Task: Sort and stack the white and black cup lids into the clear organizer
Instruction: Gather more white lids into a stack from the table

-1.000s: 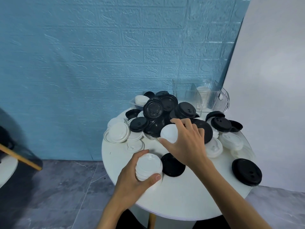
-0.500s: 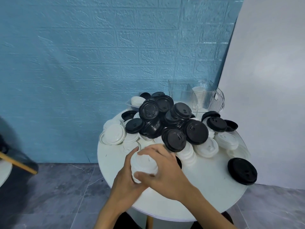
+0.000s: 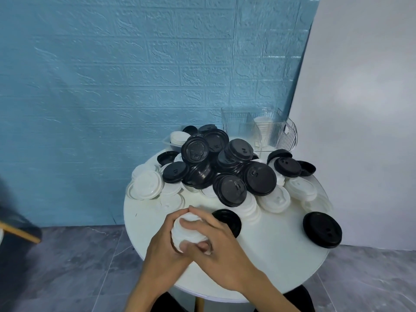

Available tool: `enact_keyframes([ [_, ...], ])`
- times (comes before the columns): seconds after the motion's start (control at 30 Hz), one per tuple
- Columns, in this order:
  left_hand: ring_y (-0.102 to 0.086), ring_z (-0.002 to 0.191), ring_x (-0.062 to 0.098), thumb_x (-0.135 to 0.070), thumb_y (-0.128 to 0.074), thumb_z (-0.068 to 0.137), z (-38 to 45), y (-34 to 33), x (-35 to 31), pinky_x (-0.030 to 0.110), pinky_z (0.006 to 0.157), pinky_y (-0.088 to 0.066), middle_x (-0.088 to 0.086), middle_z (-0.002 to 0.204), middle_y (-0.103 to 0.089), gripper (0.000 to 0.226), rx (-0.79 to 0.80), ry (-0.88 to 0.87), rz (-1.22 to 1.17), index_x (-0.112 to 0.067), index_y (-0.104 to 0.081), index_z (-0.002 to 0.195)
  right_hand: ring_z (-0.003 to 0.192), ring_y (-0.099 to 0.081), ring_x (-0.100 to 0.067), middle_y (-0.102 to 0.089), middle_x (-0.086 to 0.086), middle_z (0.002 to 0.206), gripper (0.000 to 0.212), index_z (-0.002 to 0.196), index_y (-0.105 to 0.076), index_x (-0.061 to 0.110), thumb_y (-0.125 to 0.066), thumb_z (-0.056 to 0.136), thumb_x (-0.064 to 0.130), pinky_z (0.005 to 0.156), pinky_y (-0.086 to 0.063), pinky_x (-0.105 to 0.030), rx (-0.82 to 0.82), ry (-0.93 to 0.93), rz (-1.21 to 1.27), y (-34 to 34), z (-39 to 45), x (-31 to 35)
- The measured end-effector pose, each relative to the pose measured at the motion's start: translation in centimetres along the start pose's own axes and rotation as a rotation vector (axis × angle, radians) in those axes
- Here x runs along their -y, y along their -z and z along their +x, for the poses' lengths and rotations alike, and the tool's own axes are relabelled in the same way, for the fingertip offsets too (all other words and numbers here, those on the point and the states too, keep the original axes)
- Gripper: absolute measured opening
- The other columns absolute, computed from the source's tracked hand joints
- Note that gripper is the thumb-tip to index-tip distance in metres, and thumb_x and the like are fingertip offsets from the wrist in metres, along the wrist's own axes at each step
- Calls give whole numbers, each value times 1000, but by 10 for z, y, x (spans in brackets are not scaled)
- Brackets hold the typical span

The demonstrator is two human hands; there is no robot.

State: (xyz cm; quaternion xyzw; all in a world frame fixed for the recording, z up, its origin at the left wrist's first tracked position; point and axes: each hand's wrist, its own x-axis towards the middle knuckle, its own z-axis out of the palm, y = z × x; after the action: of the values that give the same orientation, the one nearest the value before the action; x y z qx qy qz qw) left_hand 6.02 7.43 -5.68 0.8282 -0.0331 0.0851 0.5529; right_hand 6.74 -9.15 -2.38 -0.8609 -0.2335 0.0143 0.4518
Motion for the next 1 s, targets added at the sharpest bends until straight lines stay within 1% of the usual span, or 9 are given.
enact_keyframes([
  [0.07,-67,110,0,-62,-83,64,1,1,0,35,90,-57,-26,122,-70,82,13,-4,-17,-52,-48,138,143,-12,11,-11,45,155,55,144,-42,56,-48,91,69,122,-17,-29,34,28,-57,4,0,0],
  [0.13,-65,112,-3,-71,-80,66,2,2,0,32,90,-55,-27,124,-68,82,10,-5,-26,-50,-48,138,146,-8,11,-14,42,156,54,144,-35,61,-44,92,74,121,-15,-27,21,61,-67,16,-1,3],
  [0.27,-57,111,-13,-81,-81,49,4,3,3,25,88,-49,-37,122,-62,90,-33,25,-18,-58,-49,130,130,-49,0,-52,24,136,38,134,-58,41,-62,97,43,107,-43,-25,-363,81,-86,62,-6,-13],
  [0.37,-56,111,-15,-75,-83,49,5,2,5,23,88,-47,-39,121,-61,89,-25,37,-27,-59,-49,130,121,-53,-4,-55,16,129,45,133,-60,30,-72,90,33,106,-44,-32,-542,-80,-275,102,-8,-39],
  [0.47,-58,110,-13,-72,-83,50,5,3,6,24,88,-48,-38,121,-62,87,-20,28,-34,-60,-50,129,125,-48,-21,-50,3,135,61,141,-52,30,-76,85,36,107,-32,-41,-551,-309,-441,131,-8,-66],
  [0.57,-60,109,-10,-69,-84,51,5,3,5,24,87,-48,-34,120,-65,84,-14,13,-47,-59,-52,128,128,-48,-32,-50,-5,141,61,140,-51,29,-74,86,44,105,-33,-46,-630,-447,-427,158,-8,-88],
  [0.67,-60,108,-11,-67,-83,51,4,3,3,22,86,-47,-34,118,-66,82,-15,1,-49,-60,-52,127,128,-48,-36,-48,-9,144,66,141,-47,30,-70,84,54,106,-34,-47,-556,-596,-464,180,-3,-106],
  [0.87,-59,108,-13,-66,-82,51,4,4,1,21,85,-46,-37,118,-64,82,-7,-1,-56,-61,-52,126,125,-53,-30,-53,-7,139,72,139,-52,27,-67,79,65,105,-41,-43,-492,-640,-410,188,4,-123],
  [1.0,-59,107,-13,-65,-82,51,4,4,0,22,85,-47,-37,117,-64,81,-3,7,-59,-62,-52,126,127,-54,-28,-55,-7,142,70,139,-55,24,-70,81,59,101,-40,-37,-497,-609,-400,188,5,-129],
])
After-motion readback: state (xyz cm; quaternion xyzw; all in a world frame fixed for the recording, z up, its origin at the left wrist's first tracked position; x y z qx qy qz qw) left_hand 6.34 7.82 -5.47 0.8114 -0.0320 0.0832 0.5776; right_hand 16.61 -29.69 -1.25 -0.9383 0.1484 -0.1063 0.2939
